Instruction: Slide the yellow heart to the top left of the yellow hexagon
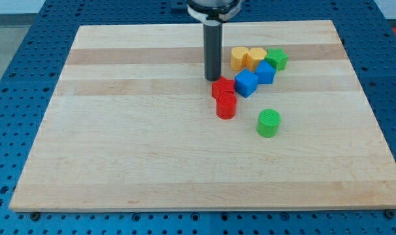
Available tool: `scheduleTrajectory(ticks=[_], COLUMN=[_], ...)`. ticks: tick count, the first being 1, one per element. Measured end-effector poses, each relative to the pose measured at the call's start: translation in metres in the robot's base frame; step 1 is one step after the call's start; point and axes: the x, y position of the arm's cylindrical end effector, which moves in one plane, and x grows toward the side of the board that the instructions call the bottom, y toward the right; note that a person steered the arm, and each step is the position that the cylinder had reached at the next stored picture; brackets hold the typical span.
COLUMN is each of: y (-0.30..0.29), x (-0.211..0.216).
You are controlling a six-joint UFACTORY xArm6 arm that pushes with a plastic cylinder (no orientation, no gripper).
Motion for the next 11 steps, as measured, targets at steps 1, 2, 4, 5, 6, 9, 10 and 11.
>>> scheduleTrajectory(ticks=[1,2,4,5,6,9,10,11], y=[0.012,0.016,0.019,0.024,0.052,0.141,0.165,0.182], x=[-0.015,-0.032,-0.066,-0.096,-0.108,-0.081,-0.068,-0.051])
